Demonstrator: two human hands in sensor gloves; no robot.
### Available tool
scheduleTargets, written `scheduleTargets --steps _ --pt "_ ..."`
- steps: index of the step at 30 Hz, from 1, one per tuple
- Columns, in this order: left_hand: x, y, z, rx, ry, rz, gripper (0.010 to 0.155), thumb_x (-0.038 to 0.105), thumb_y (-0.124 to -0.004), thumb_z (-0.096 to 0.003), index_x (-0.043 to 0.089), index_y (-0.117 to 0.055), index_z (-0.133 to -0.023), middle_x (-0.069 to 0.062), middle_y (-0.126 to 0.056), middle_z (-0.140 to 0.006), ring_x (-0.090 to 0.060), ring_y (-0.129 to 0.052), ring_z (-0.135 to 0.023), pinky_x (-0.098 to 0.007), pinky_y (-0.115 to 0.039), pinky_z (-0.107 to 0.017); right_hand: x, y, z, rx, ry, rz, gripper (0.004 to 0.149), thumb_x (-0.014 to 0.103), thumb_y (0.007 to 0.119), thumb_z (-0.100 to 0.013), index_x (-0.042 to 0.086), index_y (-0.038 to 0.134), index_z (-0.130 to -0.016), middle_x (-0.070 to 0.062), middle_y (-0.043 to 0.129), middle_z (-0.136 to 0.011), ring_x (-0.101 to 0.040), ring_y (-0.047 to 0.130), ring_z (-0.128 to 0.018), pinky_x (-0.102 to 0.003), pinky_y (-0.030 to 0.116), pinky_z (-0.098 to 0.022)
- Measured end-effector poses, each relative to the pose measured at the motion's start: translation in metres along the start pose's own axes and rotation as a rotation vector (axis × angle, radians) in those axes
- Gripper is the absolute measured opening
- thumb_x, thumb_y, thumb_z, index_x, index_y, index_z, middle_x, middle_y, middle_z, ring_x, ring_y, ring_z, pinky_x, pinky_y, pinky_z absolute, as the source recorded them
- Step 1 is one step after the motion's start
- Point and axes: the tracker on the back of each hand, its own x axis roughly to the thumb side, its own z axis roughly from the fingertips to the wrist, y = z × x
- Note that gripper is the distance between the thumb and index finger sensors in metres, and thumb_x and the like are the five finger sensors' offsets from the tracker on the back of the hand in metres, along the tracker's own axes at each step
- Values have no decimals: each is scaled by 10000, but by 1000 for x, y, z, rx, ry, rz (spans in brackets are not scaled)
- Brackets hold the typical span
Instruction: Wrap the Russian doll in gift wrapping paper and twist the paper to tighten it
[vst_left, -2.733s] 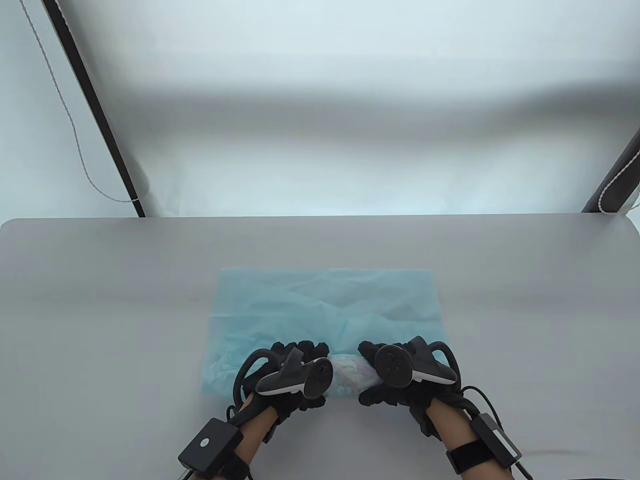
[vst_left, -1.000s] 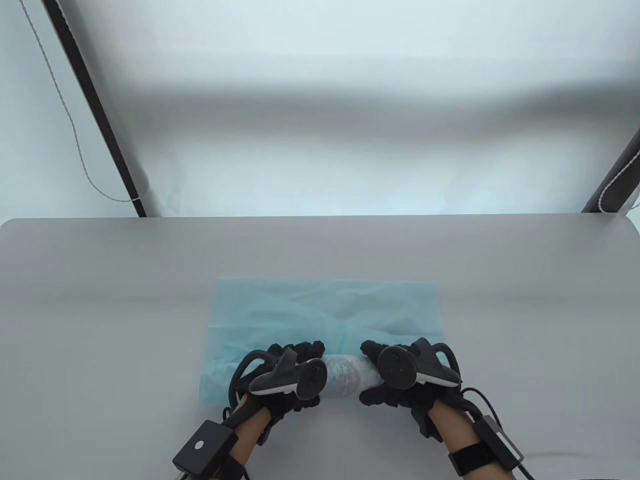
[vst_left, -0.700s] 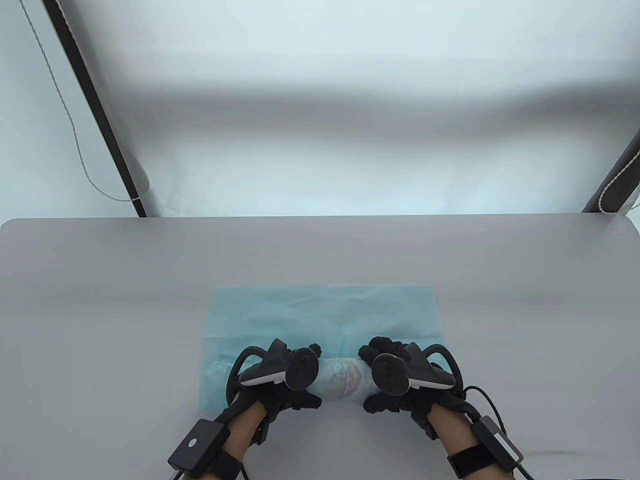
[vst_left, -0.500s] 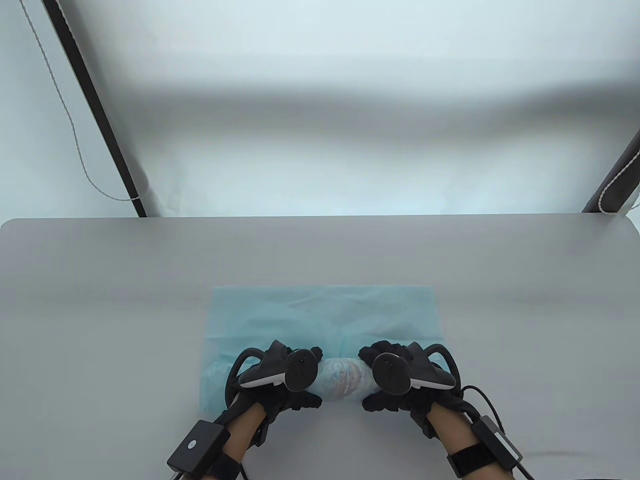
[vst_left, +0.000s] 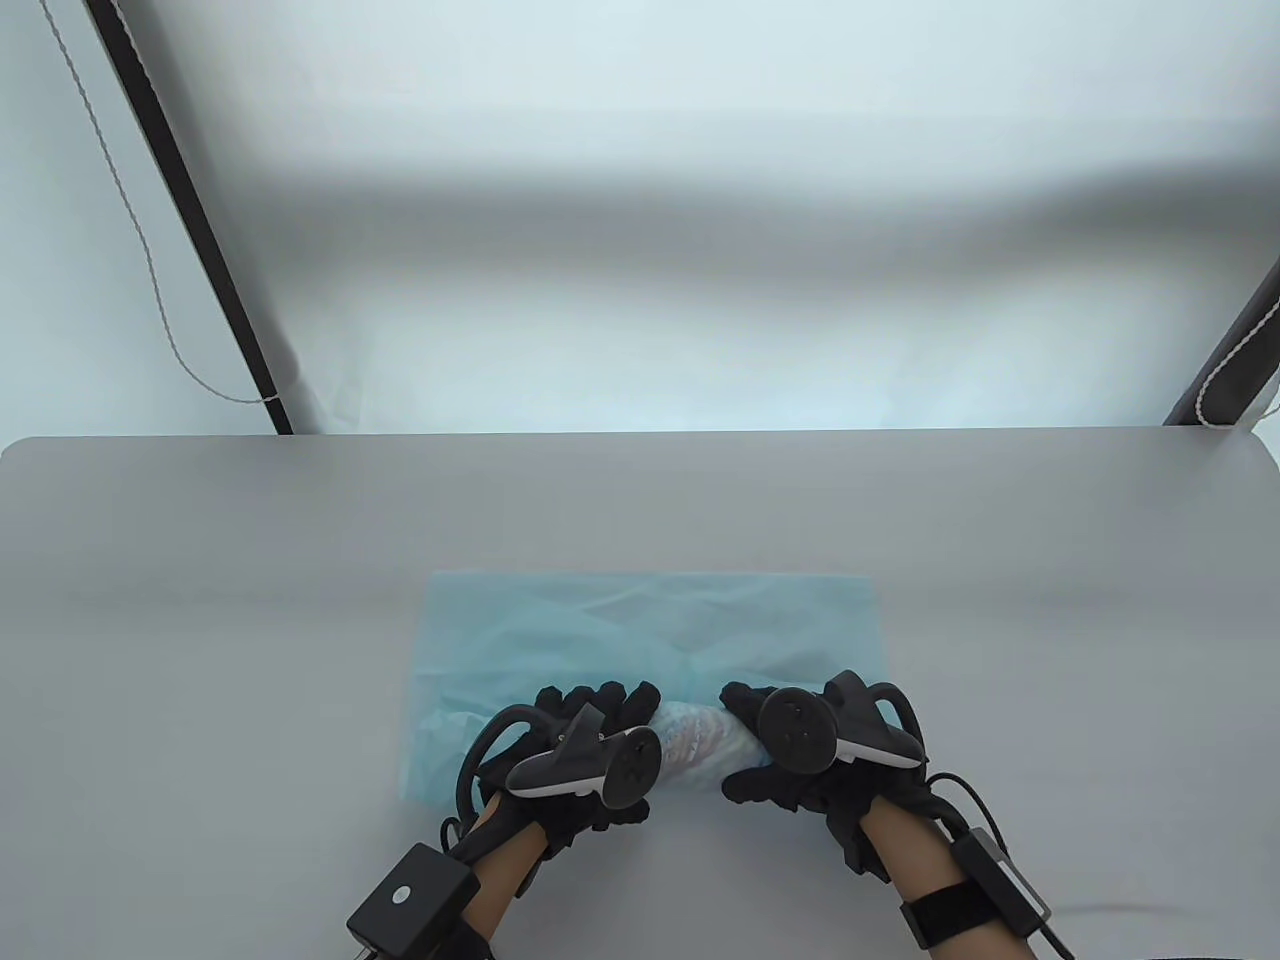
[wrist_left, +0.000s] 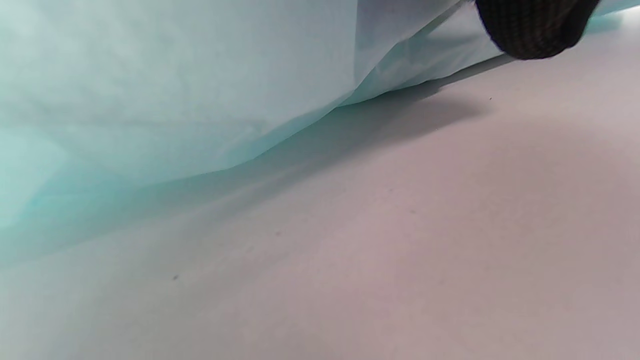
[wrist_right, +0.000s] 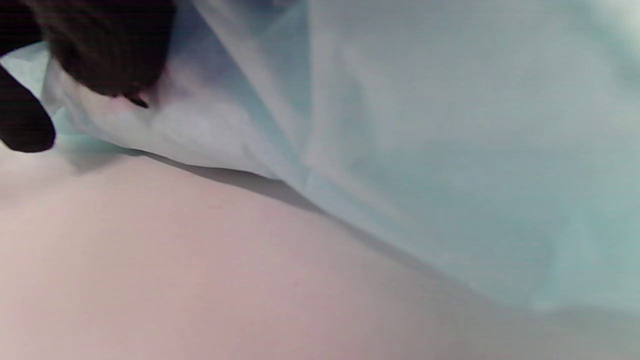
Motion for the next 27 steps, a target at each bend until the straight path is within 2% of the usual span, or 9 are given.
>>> scheduleTargets --steps 2,4,7,9,14,20,25,27 --pt "1 -1 -3 29 30 -9 1095 606 -820 -460 182 -51 -1114 -204 -379 -1244 -442 -568 -1082 -718 -443 -740 0 1 0 23 9 -5 949 634 796 -513 112 440 -1222 -276 695 -1177 -398 822 -996 -632 627 -772" --pt "0 0 -4 68 26 18 1042 582 -840 -460 184 -145 -1127 -186 -508 -1209 -414 -672 -1027 -695 -506 -727 2 3 -1 35 5 15 983 646 813 -502 122 407 -1228 -258 652 -1199 -411 767 -1030 -644 605 -779" --pt "-6 1 -4 26 -25 82 1023 618 -840 -449 202 -207 -1136 -165 -575 -1190 -385 -737 -993 -683 -545 -718 9 8 -2 92 7 128 1080 666 843 -467 123 309 -1234 -274 525 -1225 -434 671 -1057 -661 558 -798" --pt "-10 1 -2 -1 -43 119 1020 626 -836 -448 212 -213 -1141 -160 -599 -1183 -377 -754 -989 -678 -557 -716 13 7 -2 74 -6 143 1083 652 864 -459 110 330 -1230 -275 472 -1215 -425 645 -1045 -661 545 -803" --pt "-14 -1 -2 -23 -55 159 1014 636 -826 -449 228 -212 -1145 -138 -594 -1192 -372 -739 -1006 -675 -550 -720 12 5 -1 8 -28 106 1066 626 917 -441 101 412 -1220 -241 596 -1172 -381 749 -965 -642 587 -790" --pt "-6 2 4 37 -5 70 1067 619 -819 -453 170 -131 -1133 -169 -401 -1227 -423 -539 -1080 -717 -431 -742 9 3 -1 -18 -23 88 1048 659 899 -434 118 457 -1215 -220 717 -1138 -350 844 -911 -626 639 -769" --pt "2 3 2 65 12 -56 1114 636 -839 -423 150 -120 -1122 -165 -477 -1221 -425 -604 -1081 -718 -465 -736 5 1 -1 19 -9 46 1027 680 854 -460 111 465 -1222 -232 763 -1132 -347 868 -914 -622 642 -769" --pt "3 3 0 90 30 -57 1078 640 -839 -425 164 -178 -1131 -159 -541 -1197 -402 -683 -1033 -673 -539 -715 4 -1 -2 57 -1 22 993 679 822 -477 128 474 -1227 -236 756 -1143 -354 857 -927 -630 632 -770"
